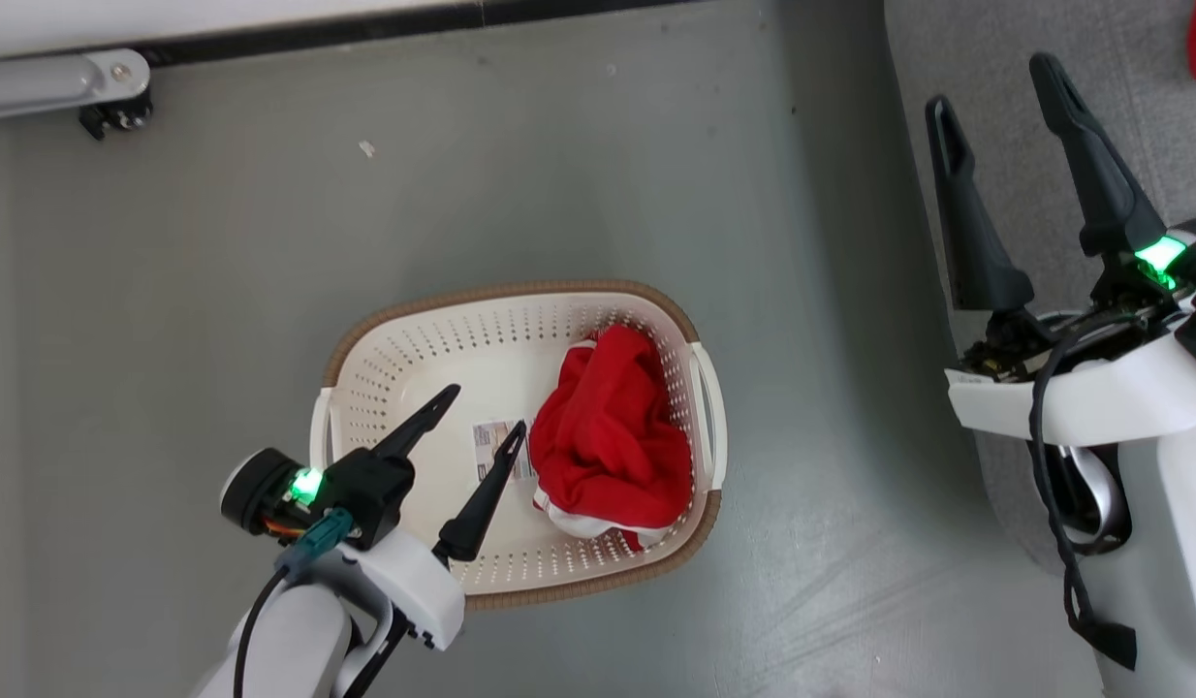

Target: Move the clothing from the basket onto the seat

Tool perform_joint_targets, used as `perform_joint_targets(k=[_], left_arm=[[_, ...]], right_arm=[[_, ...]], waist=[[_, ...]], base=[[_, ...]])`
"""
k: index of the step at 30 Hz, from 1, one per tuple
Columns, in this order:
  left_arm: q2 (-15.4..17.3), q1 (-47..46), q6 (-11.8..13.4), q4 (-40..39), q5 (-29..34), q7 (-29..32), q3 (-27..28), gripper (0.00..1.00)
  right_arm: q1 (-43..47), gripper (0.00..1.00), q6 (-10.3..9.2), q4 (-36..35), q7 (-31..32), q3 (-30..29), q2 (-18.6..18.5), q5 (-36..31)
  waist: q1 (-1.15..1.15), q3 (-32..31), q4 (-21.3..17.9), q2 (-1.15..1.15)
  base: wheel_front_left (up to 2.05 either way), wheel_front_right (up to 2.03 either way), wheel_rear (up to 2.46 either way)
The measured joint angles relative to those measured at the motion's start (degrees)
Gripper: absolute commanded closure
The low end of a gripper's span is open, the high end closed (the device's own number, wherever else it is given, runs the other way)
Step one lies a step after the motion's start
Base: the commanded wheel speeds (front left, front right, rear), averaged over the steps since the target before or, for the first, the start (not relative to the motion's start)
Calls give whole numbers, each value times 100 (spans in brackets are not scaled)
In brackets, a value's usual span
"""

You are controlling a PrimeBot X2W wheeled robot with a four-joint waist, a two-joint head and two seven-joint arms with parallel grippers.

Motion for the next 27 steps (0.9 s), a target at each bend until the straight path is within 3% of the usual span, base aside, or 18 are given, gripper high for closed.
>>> perform_joint_targets(k=[8, 27], left_arm=[[-14, -492, -1, 421, 12, 127, -209, 0], [-77, -1718, -2, 969, -460, 627, -1294, 0]], right_arm=[[-428, 0, 0, -85, 0, 90, 16, 1], [-1135, 0, 0, -177, 0, 135, 114, 104]], waist=[[0, 458, -74, 0], [0, 1504, -270, 0]], base=[[0, 0, 0], [0, 0, 0]])
